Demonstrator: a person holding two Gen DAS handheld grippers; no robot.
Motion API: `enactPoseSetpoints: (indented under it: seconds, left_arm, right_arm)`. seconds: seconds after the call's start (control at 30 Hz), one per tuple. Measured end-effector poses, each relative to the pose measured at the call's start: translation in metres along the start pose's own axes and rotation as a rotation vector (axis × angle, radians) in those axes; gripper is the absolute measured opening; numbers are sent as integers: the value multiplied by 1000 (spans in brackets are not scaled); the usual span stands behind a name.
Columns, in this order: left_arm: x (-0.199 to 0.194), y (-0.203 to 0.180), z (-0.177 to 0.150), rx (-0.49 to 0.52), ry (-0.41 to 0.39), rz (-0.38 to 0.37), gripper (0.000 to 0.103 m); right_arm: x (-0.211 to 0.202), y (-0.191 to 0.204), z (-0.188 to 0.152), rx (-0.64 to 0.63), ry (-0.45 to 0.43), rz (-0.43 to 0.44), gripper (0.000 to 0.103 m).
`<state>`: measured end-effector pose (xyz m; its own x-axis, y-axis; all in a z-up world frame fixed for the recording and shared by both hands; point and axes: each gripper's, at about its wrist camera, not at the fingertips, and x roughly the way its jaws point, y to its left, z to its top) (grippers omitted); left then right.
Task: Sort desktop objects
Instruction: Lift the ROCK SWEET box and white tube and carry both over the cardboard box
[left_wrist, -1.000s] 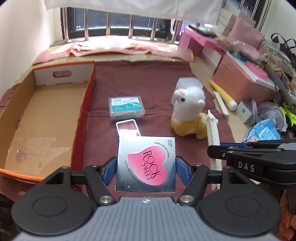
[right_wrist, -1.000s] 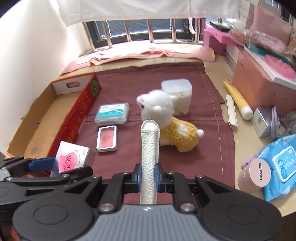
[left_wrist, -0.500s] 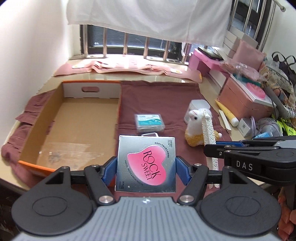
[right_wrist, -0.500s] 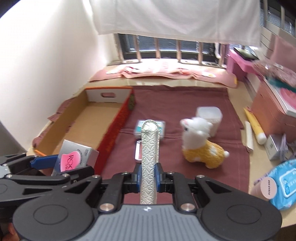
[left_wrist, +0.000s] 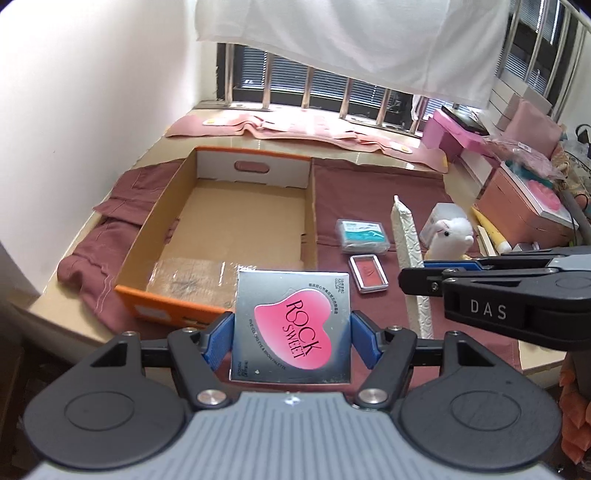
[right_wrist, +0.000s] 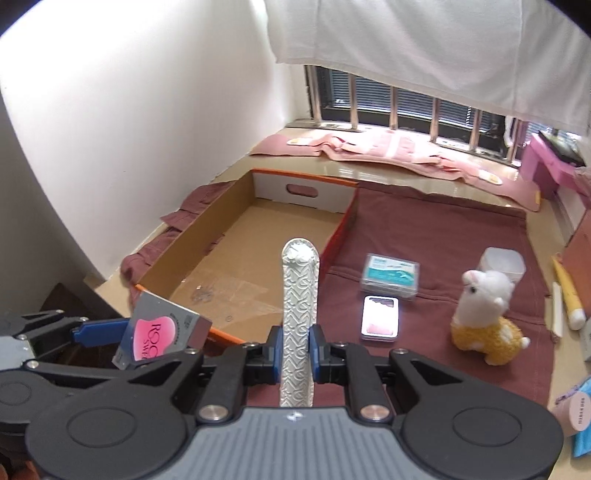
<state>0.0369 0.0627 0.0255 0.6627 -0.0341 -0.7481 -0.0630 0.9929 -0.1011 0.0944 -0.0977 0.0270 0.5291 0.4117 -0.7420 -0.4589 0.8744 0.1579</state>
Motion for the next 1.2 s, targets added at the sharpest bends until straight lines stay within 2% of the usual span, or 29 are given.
enactPoseSetpoints:
  seconds: [0.27, 0.47, 0.9, 1.2]
  left_arm:
    - [-8, 18, -26, -8, 2, 28, 68]
    - [-14, 26, -43, -13, -10, 32, 68]
    - [-30, 59, -54, -64, -29, 68, 68]
    - [-34, 69, -27, -60, -59, 88, 68]
  right_arm:
    - [12, 24, -19, -32, 46, 44, 14]
    - [13, 35, -33, -44, 59, 47, 14]
    - [19, 66, -33, -85, 56, 65, 14]
    - [25, 71, -6, -81, 31, 64, 14]
